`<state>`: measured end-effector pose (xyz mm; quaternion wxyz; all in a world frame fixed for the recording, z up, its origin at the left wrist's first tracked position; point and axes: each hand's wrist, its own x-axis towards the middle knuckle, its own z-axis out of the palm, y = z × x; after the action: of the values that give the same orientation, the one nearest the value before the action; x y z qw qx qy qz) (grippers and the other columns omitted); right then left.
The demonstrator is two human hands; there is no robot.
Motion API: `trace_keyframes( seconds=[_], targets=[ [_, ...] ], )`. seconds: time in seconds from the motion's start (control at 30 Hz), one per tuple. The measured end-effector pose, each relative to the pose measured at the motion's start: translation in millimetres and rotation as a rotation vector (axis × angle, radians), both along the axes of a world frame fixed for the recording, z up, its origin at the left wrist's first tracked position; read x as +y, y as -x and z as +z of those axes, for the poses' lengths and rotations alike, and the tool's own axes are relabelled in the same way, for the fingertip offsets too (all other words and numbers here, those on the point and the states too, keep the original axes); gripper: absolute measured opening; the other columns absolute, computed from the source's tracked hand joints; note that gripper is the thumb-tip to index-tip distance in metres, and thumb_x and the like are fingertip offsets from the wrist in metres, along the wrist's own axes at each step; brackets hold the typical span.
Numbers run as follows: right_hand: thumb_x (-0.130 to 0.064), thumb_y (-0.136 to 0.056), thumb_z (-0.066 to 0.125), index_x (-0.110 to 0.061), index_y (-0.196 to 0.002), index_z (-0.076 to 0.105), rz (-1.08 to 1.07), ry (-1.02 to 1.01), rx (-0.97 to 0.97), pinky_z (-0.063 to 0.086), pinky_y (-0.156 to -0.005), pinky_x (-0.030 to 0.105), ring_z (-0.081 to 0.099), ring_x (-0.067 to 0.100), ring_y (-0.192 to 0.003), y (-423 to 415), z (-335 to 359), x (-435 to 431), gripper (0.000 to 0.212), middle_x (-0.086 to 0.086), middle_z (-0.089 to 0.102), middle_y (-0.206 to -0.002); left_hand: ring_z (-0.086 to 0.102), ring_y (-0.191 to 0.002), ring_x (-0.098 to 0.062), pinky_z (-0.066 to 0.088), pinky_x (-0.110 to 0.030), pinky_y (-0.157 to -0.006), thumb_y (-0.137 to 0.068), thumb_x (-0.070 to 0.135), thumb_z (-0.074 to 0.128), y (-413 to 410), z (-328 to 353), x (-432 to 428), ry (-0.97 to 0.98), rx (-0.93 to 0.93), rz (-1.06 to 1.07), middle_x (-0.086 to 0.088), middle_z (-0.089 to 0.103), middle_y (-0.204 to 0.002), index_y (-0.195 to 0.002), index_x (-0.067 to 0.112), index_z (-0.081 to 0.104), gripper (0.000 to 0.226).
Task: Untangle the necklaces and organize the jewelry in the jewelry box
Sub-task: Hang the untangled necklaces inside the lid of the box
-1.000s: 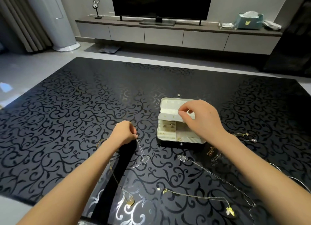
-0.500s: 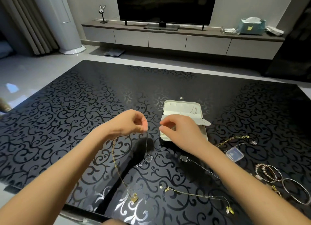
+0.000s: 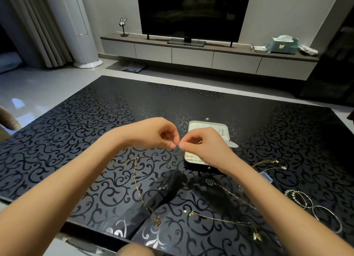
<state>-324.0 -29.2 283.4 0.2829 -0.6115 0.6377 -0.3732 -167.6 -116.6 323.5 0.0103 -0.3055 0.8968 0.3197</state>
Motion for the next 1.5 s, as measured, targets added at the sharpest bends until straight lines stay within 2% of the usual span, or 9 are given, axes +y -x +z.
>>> trace_keyframes(
  seconds=[0.1, 0.2, 0.47, 0.6, 0.73, 0.9, 1.1, 1.33, 1.5],
  targets=[
    [-0.013, -0.080, 0.068, -0.013, -0.073, 0.072, 0.018, -0.004, 0.026, 0.049, -0.068, 0.024, 0.056, 0.000, -0.063, 2.2, 16.1, 4.2, 0.008, -0.005, 0.067, -0.070, 0.051, -0.061, 0.004, 0.039, -0.010, -0.058, -0.090, 0.026, 0.060, 4.9, 9.8, 9.2, 0.104, -0.056, -0.049, 0.012, 0.060, -0.072, -0.088, 0.024, 0.065, 0.005],
    [-0.016, -0.079, 0.068, -0.011, -0.070, 0.070, 0.010, -0.015, 0.020, 0.049, -0.066, 0.033, 0.055, 0.007, -0.063, 3.7, 33.7, 10.0, 0.011, -0.001, 0.066, -0.068, 0.058, -0.071, -0.016, 0.045, -0.029, -0.066, -0.090, 0.031, 0.059, 7.9, 14.6, 17.3, 0.105, 0.027, -0.010, -0.003, 0.066, -0.079, -0.086, 0.017, 0.067, 0.017],
    [-0.015, -0.083, 0.067, -0.006, -0.074, 0.071, 0.009, -0.034, -0.146, 0.042, -0.059, 0.023, 0.049, 0.000, -0.049, 19.6, 68.1, 25.1, 0.013, -0.001, 0.063, -0.060, 0.066, -0.090, -0.012, 0.048, -0.025, -0.087, -0.083, 0.010, 0.068, 12.9, 10.9, 30.1, -0.343, 0.457, 0.208, -0.006, 0.072, -0.094, -0.095, 0.007, 0.071, 0.012],
    [-0.013, -0.086, 0.065, -0.004, -0.076, 0.069, 0.020, -0.026, -0.145, 0.038, -0.053, 0.016, 0.047, -0.002, -0.048, 23.4, 77.4, 31.9, 0.014, -0.011, 0.057, -0.049, 0.067, -0.093, -0.016, 0.050, -0.032, -0.094, -0.080, 0.018, 0.073, 24.5, 11.5, 43.6, -0.305, 0.503, 0.189, -0.003, 0.073, -0.093, -0.093, 0.010, 0.072, 0.015],
    [-0.017, -0.089, 0.060, -0.008, -0.079, 0.065, -0.024, 0.029, -0.075, 0.034, -0.043, 0.009, 0.050, -0.003, -0.050, 29.6, 79.2, 37.4, 0.015, 0.000, 0.064, -0.069, 0.064, -0.078, -0.009, 0.051, -0.025, -0.084, -0.080, 0.021, 0.073, 33.2, 15.1, 50.1, -0.281, 0.565, 0.207, -0.006, 0.072, -0.083, -0.081, 0.013, 0.073, 0.008],
    [-0.018, -0.091, 0.058, -0.009, -0.079, 0.063, -0.054, 0.026, -0.070, 0.039, -0.048, 0.010, 0.052, -0.004, -0.052, 39.6, 77.1, 42.5, 0.015, -0.001, 0.063, -0.070, 0.067, -0.074, -0.011, 0.053, -0.022, -0.078, -0.080, 0.024, 0.071, 36.2, 16.8, 50.1, -0.275, 0.561, 0.199, -0.004, 0.073, -0.079, -0.085, 0.014, 0.075, 0.011],
    [-0.024, -0.091, 0.056, -0.016, -0.083, 0.059, -0.092, -0.016, 0.204, 0.052, -0.064, 0.026, 0.063, 0.013, -0.076, 45.0, 63.6, 40.9, 0.012, -0.001, 0.065, -0.086, 0.063, -0.065, 0.004, 0.044, -0.006, -0.059, -0.083, 0.026, 0.071, 47.0, 22.2, 47.0, 0.144, 0.348, 0.190, 0.004, 0.072, -0.072, -0.087, 0.017, 0.076, 0.011],
    [-0.021, -0.091, 0.054, -0.012, -0.082, 0.059, -0.104, 0.030, -0.061, 0.052, -0.086, 0.046, 0.064, 0.027, -0.093, 52.6, 60.4, 38.9, 0.013, 0.007, 0.070, -0.097, 0.062, -0.071, -0.002, 0.047, -0.012, -0.064, -0.088, 0.032, 0.064, 58.2, 37.7, 44.4, 0.371, 0.252, 0.118, 0.005, 0.071, -0.083, -0.092, 0.018, 0.074, 0.018],
    [-0.005, -0.095, 0.045, -0.004, -0.089, 0.055, -0.102, 0.105, -0.193, 0.051, -0.065, 0.024, 0.057, 0.011, -0.065, 54.7, 62.4, 32.6, 0.012, 0.004, 0.063, -0.074, 0.057, -0.081, -0.012, 0.044, -0.025, -0.070, -0.093, 0.030, 0.056, 66.9, 44.9, 38.5, 0.464, 0.200, 0.084, 0.006, 0.061, -0.086, -0.097, 0.016, 0.064, 0.017]
  ],
)
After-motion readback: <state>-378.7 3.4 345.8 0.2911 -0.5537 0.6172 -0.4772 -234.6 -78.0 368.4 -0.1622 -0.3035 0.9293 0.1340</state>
